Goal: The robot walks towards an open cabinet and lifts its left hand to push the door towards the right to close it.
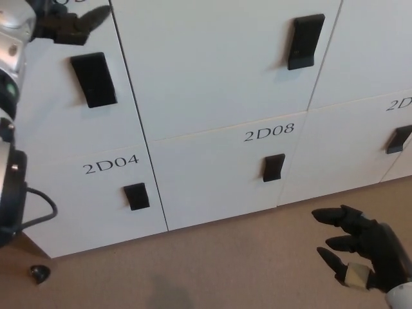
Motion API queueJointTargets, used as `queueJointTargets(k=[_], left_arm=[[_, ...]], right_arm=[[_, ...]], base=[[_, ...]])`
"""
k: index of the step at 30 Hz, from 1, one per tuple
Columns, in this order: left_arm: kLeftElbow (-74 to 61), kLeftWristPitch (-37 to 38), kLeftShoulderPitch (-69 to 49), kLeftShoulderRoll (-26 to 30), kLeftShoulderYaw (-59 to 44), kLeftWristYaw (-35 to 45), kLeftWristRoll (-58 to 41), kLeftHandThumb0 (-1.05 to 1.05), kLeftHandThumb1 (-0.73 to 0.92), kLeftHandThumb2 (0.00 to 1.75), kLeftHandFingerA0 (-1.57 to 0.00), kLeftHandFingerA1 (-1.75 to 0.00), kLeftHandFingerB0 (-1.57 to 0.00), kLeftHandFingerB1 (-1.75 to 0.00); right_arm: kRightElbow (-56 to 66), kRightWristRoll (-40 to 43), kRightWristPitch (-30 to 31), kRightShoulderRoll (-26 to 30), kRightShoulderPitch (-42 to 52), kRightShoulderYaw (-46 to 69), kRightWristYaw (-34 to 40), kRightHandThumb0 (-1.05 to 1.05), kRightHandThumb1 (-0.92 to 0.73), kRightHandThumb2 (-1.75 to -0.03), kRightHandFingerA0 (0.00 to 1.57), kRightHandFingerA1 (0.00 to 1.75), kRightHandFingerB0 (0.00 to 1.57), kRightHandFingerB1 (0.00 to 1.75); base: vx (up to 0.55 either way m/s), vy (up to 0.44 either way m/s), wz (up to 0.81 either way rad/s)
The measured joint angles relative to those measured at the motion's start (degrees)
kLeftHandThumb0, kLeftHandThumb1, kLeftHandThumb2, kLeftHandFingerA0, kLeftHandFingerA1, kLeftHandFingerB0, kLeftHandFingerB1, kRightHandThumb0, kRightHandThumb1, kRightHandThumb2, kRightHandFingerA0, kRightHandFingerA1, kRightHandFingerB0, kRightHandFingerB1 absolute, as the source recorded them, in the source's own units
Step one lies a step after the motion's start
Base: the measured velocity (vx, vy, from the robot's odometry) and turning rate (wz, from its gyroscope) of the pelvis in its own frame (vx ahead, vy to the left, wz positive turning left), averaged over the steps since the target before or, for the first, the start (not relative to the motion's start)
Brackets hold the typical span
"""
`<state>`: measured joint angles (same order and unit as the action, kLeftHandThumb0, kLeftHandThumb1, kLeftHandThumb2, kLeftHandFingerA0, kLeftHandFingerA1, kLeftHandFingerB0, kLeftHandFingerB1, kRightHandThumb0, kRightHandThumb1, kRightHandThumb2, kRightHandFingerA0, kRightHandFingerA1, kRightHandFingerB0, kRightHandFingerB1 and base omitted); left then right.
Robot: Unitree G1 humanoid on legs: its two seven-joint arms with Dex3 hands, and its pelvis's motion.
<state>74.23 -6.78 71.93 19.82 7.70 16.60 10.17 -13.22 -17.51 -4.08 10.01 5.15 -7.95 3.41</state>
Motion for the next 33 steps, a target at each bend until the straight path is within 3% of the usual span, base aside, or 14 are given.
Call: queueJointTargets(k=[3, 4, 5, 6, 8, 9, 12, 13, 15, 21, 33], left_arm=[[-2.78, 1.78, -1.45, -0.07, -1.26, 1.79, -0.74, -0.69, 0.53, 0.9, -0.11, -0.45, 0.0, -0.35], [-2.78, 1.78, -1.45, -0.07, -1.26, 1.79, -0.74, -0.36, 0.42, 1.0, 0.0, -0.48, 0.0, -0.47], [-5.43, 2.73, -2.85, -0.13, -1.6, 2.86, -1.36, -0.36, 0.42, 1.0, 0.0, -0.48, 0.0, -0.47], [-7.33, 3.28, -3.87, -0.15, -1.66, 3.46, -1.63, -0.67, 0.64, 0.61, -0.35, -0.33, -0.32, -0.31], [-11.47, 3.79, -6.19, -0.14, -1.7, 4.3, -2.05, -0.67, 0.64, 0.61, -0.35, -0.33, -0.32, -0.31], [-14.31, 3.92, -7.87, -0.14, -1.78, 4.68, -2.31, -0.7, 0.54, 0.9, -0.32, -0.46, -0.32, -0.45], [-18.52, 3.95, -10.63, -0.11, -1.94, 5.08, -2.63, -0.7, 0.54, 0.9, -0.32, -0.46, -0.32, -0.45], [-20.55, 3.93, -12.35, -0.12, -2.02, 5.29, -2.8, -0.65, 0.64, 0.61, -0.5, -0.36, -0.47, -0.35], [-24.52, 3.93, -15.77, -0.03, -2.26, 5.52, -3.23, -0.63, 0.66, 0.61, -0.54, -0.37, -0.51, -0.36], [-32.47, 3.96, -24.99, 0.14, -3.07, 6.18, -4.65, -0.64, 0.66, 0.61, -0.58, -0.38, -0.51, -0.36], [-49.56, 4.92, -59.5, 0.01, -8.42, 9.9, -8.8, -0.58, 0.63, 0.6, -0.66, -0.42, -0.54, -0.39]], right_arm=[[-0.43, 0.06, -0.41, 0.24, 0.03, 0.6, 0.0, -0.22, -0.71, -0.61, 0.62, 0.47, 0.48, 0.41], [-0.43, 0.06, -0.41, 0.24, 0.03, 0.6, 0.0, -0.22, -0.71, -0.61, 0.62, 0.47, 0.49, 0.41], [-0.58, 0.05, -0.5, 0.37, -0.07, 0.89, -0.01, -0.22, -0.71, -0.61, 0.62, 0.47, 0.49, 0.41], [-0.6, 0.04, -0.5, 0.39, -0.13, 1.03, -0.01, -0.21, -0.71, -0.6, 0.64, 0.48, 0.5, 0.41], [-0.59, 0.01, -0.5, 0.39, -0.29, 1.16, -0.02, -0.21, -0.71, -0.6, 0.64, 0.48, 0.5, 0.41], [-0.59, -0.03, -0.5, 0.39, -0.36, 1.17, -0.02, -0.22, -0.7, -0.6, 0.64, 0.49, 0.5, 0.42], [-0.61, -0.07, -0.51, 0.39, -0.49, 1.15, -0.02, -0.22, -0.7, -0.6, 0.64, 0.49, 0.5, 0.42], [-0.61, -0.07, -0.51, 0.39, -0.61, 1.16, -0.03, -0.23, -0.71, -0.6, 0.61, 0.47, 0.5, 0.42], [-0.64, -0.08, -0.51, 0.39, -0.81, 1.14, -0.03, -0.23, -0.7, -0.6, 0.59, 0.46, 0.5, 0.42], [-0.9, -0.11, -0.52, 0.39, -1.35, 1.15, -0.04, -0.22, -0.7, -0.6, 0.65, 0.49, 0.52, 0.42], [-3.15, -0.09, -0.53, 0.64, -4.68, 1.38, -0.12, -0.22, -0.7, -0.6, 0.64, 0.48, 0.5, 0.41]], base=[[0.0, 0.0, 0.0], [0.0, 0.0, 0.0], [0.0, 0.0, 0.0], [0.0, 0.0, 0.0], [0.0, 0.0, 0.0], [0.0, 0.0, 0.0], [0.0, 0.0, 0.0], [0.0, 0.0, 0.0], [0.0, 0.0, 0.0], [0.0, 0.0, 0.0], [0.0, 0.0, 0.01]])
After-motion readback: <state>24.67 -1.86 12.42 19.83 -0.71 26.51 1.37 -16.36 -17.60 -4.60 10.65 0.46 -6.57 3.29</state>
